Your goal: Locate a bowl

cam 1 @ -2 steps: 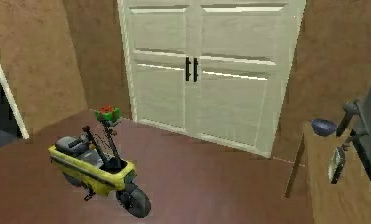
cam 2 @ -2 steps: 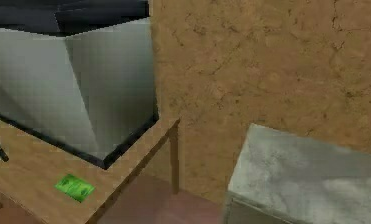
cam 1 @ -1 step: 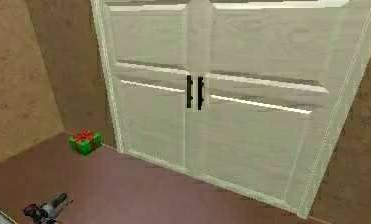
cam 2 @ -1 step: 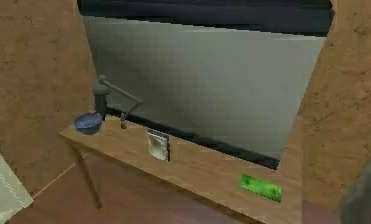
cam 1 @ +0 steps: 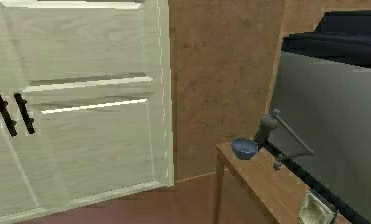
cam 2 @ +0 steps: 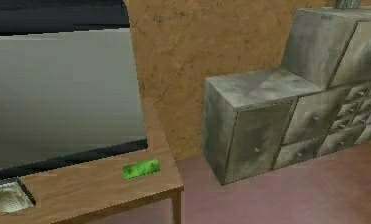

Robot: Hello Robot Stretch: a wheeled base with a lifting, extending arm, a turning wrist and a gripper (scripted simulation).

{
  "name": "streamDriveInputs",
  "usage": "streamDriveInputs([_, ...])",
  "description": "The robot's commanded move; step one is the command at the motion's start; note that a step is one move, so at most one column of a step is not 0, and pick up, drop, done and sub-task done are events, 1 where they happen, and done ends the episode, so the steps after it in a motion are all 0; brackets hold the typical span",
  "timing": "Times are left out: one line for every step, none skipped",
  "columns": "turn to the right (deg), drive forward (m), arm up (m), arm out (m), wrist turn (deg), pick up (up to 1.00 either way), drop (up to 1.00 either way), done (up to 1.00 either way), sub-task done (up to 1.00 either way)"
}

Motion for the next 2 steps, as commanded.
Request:
streamDriveInputs([18.0, 0.0, 0.0, 0.0, 0.0, 0.0, 0.0, 0.0, 0.0])
streamDriveInputs([0.0, 0.0, 0.0, 0.0, 0.0, 0.0, 0.0, 1.0, 0.0])
